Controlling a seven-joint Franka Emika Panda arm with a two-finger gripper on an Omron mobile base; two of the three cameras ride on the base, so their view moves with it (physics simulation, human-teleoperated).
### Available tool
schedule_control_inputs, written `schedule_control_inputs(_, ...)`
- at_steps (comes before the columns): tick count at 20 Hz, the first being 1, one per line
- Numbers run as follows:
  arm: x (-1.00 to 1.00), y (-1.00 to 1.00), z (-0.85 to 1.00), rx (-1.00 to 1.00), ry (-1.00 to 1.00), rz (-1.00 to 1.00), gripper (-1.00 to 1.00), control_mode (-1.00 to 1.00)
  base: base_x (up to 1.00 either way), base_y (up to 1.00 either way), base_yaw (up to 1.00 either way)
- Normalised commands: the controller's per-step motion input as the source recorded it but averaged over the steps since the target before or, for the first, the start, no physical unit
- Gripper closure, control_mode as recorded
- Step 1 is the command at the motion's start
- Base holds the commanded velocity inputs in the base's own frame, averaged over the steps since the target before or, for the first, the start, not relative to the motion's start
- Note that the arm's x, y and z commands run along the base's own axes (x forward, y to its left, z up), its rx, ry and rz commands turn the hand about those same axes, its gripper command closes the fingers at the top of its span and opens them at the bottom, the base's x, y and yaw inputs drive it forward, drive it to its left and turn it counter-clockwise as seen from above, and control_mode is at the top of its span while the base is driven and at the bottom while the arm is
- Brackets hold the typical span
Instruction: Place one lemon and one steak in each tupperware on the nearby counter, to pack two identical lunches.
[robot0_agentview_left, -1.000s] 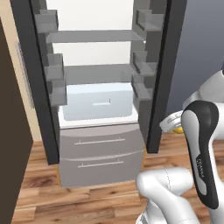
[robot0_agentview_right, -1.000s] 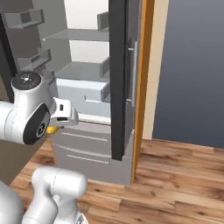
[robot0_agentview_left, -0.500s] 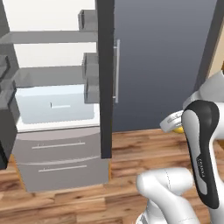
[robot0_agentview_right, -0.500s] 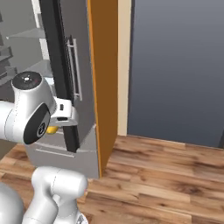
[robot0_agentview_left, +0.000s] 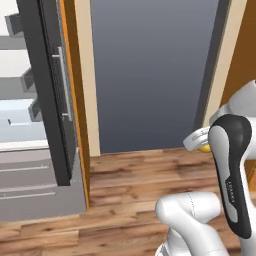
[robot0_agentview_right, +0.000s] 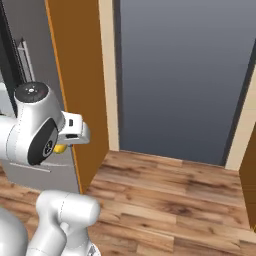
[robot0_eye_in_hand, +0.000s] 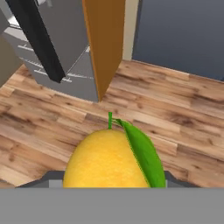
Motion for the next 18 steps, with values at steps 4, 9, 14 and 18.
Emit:
schedule_control_inputs(4,0.0,0.0,0.0,0.0,0.0,0.0,1.0,1.0,0.0,-0.7,0.26)
schedule_control_inputs(9,0.0,0.0,0.0,0.0,0.0,0.0,1.0,1.0,0.0,-0.4,0.47)
schedule_control_inputs(14,0.0,0.0,0.0,0.0,0.0,0.0,1.0,1.0,-0.07,-0.1,0.59)
schedule_control_inputs(18,0.0,0.0,0.0,0.0,0.0,0.0,1.0,1.0,-0.24,-0.1,0.66)
